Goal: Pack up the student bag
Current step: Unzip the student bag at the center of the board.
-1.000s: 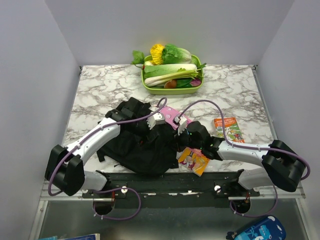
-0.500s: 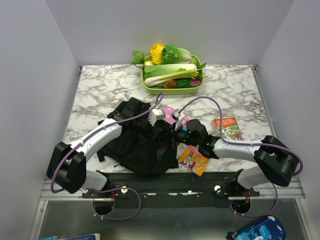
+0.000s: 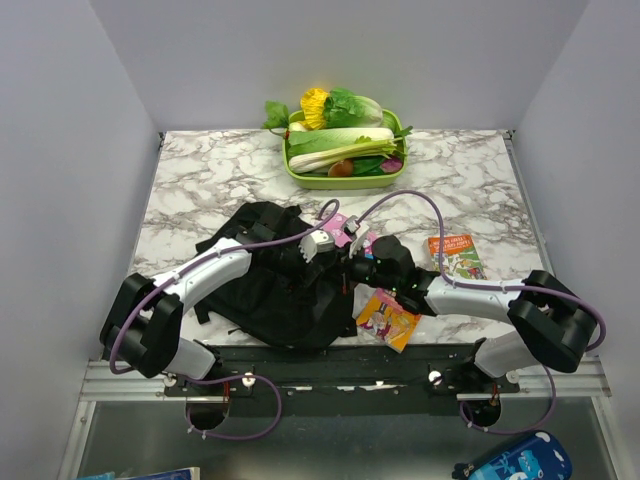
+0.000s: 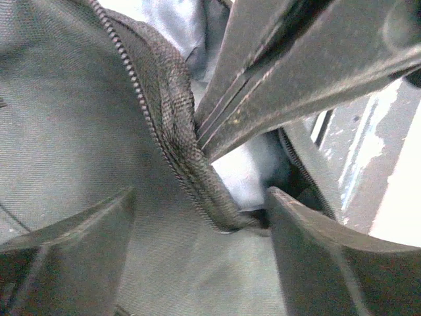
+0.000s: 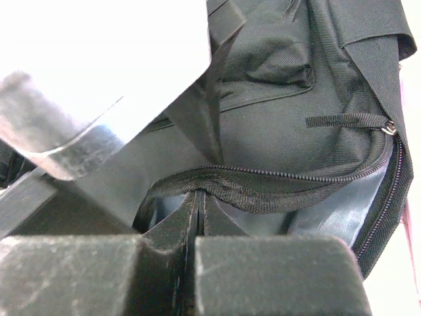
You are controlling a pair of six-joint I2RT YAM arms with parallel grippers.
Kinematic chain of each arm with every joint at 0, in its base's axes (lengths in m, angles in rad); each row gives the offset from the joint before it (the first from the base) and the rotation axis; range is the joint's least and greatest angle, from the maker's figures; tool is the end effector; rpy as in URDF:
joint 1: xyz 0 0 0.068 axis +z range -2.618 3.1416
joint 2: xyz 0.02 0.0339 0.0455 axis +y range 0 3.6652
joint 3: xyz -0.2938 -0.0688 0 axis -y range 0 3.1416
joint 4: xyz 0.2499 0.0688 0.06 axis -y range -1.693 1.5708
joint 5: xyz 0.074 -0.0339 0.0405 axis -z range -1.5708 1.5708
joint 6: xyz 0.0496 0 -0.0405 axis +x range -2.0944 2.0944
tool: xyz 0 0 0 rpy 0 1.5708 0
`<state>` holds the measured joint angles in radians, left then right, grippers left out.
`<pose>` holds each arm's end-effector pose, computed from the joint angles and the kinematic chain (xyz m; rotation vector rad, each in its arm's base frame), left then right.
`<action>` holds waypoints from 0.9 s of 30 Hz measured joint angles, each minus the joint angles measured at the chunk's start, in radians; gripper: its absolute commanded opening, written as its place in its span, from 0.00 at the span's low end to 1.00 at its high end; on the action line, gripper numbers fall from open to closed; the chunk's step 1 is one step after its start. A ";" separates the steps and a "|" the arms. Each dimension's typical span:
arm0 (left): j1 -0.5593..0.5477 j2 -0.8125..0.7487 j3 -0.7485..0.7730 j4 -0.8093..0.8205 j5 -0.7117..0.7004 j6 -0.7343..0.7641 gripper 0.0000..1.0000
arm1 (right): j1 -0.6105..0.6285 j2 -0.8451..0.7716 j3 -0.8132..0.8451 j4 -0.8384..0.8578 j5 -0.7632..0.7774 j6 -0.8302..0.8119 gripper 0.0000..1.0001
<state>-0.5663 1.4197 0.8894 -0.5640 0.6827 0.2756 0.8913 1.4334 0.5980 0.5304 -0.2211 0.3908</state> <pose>0.2138 -0.1730 0.2294 1.2660 2.2792 -1.0044 0.1855 0.2469 0.2227 -0.6565 1.9074 1.0609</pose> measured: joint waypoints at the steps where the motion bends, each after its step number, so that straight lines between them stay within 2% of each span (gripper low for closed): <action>1: 0.000 0.000 0.000 -0.005 -0.008 0.011 0.62 | 0.000 0.000 0.000 -0.001 0.002 0.000 0.06; 2: 0.000 0.000 0.000 -0.007 -0.015 0.019 0.43 | 0.000 0.000 0.000 -0.002 0.004 -0.001 0.06; 5: -0.001 0.000 0.000 -0.013 -0.039 0.034 0.00 | -0.003 0.000 0.004 -0.005 0.008 -0.002 0.06; 9: -0.001 0.000 0.003 -0.016 -0.055 0.060 0.00 | -0.013 -0.001 0.008 -0.018 0.020 -0.003 0.06; 11: 0.000 0.002 0.016 -0.035 -0.058 0.069 0.00 | -0.020 -0.009 0.014 -0.056 0.036 -0.003 0.13; 12: 0.001 0.004 0.029 -0.048 -0.058 0.074 0.00 | -0.026 -0.016 0.020 -0.082 0.050 -0.003 0.39; 13: 0.002 0.008 0.046 -0.064 -0.058 0.079 0.00 | -0.036 -0.027 0.027 -0.110 0.061 0.002 0.52; 14: 0.005 0.014 0.067 -0.083 -0.058 0.082 0.00 | -0.051 -0.040 0.037 -0.143 0.071 0.013 0.60; 15: 0.009 0.019 0.083 -0.095 -0.059 0.084 0.00 | -0.078 -0.056 0.045 -0.173 0.072 0.024 0.77; 17: 0.021 0.034 0.132 -0.133 -0.066 0.090 0.00 | -0.158 -0.093 0.059 -0.222 0.070 0.051 0.97; 19: 0.035 0.043 0.169 -0.156 -0.074 0.095 0.00 | -0.258 -0.127 0.075 -0.280 0.076 0.072 1.00; 22: 0.070 0.047 0.228 -0.195 -0.088 0.103 0.00 | -0.355 -0.151 0.143 -0.444 0.195 0.071 1.00; 27: 0.117 0.047 0.300 -0.234 -0.115 0.114 0.00 | -0.368 -0.091 0.319 -0.723 0.496 0.053 1.00</action>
<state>-0.4488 1.4662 1.1896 -0.7979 0.5674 0.3897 0.5232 1.3426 0.9169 -0.1925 0.2745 0.4435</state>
